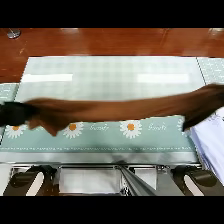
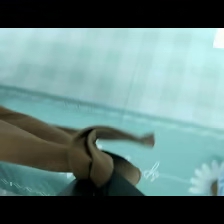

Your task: Fold the shirts.

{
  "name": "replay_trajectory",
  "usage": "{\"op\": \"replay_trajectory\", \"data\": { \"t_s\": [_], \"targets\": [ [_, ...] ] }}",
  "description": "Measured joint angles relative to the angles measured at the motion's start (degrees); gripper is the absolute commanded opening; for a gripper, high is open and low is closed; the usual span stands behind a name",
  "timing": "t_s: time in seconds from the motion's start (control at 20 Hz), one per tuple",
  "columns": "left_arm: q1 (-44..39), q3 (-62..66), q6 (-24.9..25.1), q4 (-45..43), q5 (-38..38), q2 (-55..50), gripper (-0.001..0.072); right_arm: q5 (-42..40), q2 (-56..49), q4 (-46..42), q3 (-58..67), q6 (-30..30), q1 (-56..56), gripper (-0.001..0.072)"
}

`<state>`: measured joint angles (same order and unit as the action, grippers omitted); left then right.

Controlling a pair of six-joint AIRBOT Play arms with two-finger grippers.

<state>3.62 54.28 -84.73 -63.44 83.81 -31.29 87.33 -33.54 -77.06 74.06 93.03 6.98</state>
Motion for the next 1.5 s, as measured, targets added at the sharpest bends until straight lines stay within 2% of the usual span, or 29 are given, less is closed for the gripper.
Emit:
{"op": "replay_trajectory", "data": {
  "t_s": [0.15, 0.25, 0.4, 0.55, 0.6, 0.65, 0.7, 0.85, 1.05, 1.15, 1.3, 1.5],
  "targets": [
    [-0.48, -9.88, 0.52, 1.46, -6.56, -3.65, 0.0028, -9.31, -1.22, -1.97, -14.25, 3.08, -0.02, 0.0031],
    [-0.66, -13.03, 2.71, 2.47, -11.3, -8.31, 0.0028, -16.81, -4.85, -3.8, -19.78, 5.14, -0.57, 0.0031],
    [-0.74, -14.29, 4.96, 4.42, -17.59, -17.99, 0.0027, -27.17, -13.7, -3.93, -22.67, 6.91, -3.67, 0.0031],
    [-0.9, -13.57, 6.8, 7.41, -22.16, -26.97, 0.004, -32.09, -23.43, 0.55, -22.73, 5.92, -7.56, 0.0033],
    [-1.05, -12.96, 7.17, 8.04, -23.89, -29.4, 0.0276, -32.79, -26.53, 2.38, -22.36, 5.2, -8.66, 0.0218],
    [-1.18, -12.17, 7.19, 9.14, -24.87, -31.17, 0.0688, -32.96, -29.09, 4.02, -21.66, 4.33, -9.55, 0.0593],
    [-1.29, -11.1, 7.19, 9.86, -25.7, -32.7, 0.0704, -32.57, -31.69, 5.95, -20.52, 3.13, -10.45, 0.062],
    [-0.59, -5.73, 7.8, 8.48, -22.51, -35.28, 0.0704, -26.97, -36.83, 10.84, -14.82, -2.03, -13.51, 0.062],
    [6.05, 0.35, 7.08, 0.15, -12.46, -34.71, 0.0704, -17.92, -36.5, 8.24, -9.55, -6.91, -20.39, 0.0617],
    [10.73, -1.44, 6.62, 0.07, -11.21, -32.3, 0.0703, -16.28, -33.7, 6.27, -11.74, -8.09, -25.38, 0.0615],
    [16.22, -11.8, 7.93, 7.76, -11.96, -28.02, 0.0703, -18.53, -28.72, 8.2, -21.44, -9.16, -32.15, 0.0597],
    [17.42, -26.4, 17.46, 27.63, -14.25, -25.7, 0.0704, -21.7, -25.2, 18.67, -33.0, -14.1, -35.93, 0.0597]
  ]
}}
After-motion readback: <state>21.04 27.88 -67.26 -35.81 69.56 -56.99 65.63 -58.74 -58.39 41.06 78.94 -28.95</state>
